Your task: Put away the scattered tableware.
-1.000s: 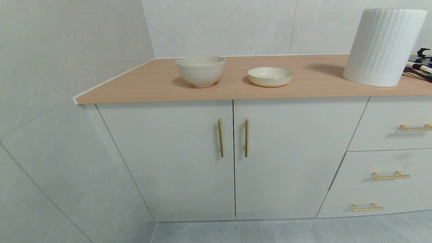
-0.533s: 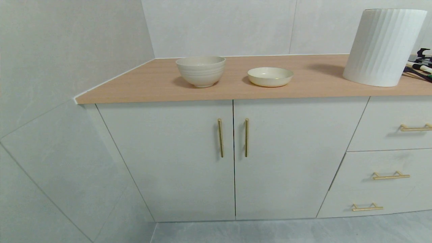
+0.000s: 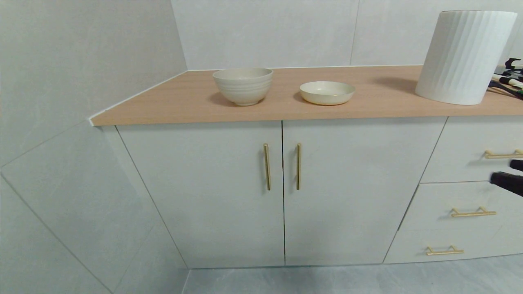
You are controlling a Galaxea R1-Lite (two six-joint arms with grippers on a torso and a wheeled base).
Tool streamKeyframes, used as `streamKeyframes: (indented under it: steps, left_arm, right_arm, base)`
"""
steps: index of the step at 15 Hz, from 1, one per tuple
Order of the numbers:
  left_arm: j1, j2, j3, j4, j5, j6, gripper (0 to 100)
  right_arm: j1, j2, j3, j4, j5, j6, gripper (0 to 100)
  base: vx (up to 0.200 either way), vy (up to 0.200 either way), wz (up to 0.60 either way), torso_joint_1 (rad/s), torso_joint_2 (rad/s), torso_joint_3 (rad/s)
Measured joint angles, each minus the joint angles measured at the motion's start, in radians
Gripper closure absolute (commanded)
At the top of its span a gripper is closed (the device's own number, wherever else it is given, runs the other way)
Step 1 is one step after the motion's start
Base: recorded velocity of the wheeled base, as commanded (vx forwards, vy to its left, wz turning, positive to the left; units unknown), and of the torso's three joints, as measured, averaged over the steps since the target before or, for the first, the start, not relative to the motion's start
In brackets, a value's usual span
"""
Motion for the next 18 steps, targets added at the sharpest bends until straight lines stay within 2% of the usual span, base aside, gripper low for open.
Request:
streamKeyframes:
  steps: [3,6,9,14,18]
  left_arm:
    - [0.0,0.0,0.0,0.0,0.0,0.0,0]
    - [0.0,0.0,0.0,0.0,0.0,0.0,0]
    - [0.0,0.0,0.0,0.0,0.0,0.0,0]
    - [0.0,0.0,0.0,0.0,0.0,0.0,0]
    - [0.0,0.0,0.0,0.0,0.0,0.0,0]
  right_arm:
    - [0.184,0.262,-0.166,-0.003,0.005,0.007,0]
    - [0.263,0.503,-0.332,-0.005,0.012,0.061,0]
    - [0.285,0.718,-0.46,-0.031,0.026,0.13,0]
    - [0.304,0.983,-0.51,-0.366,0.01,0.179,0]
    - [0.31,1.102,-0.522,-0.514,-0.049,0.226,0]
  base:
    - [0.0,0.0,0.0,0.0,0.0,0.0]
    - [0.0,0.0,0.0,0.0,0.0,0.0]
    - [0.0,0.0,0.0,0.0,0.0,0.0]
    - [0.0,0.0,0.0,0.0,0.0,0.0]
    - [0.0,0.0,0.0,0.0,0.0,0.0]
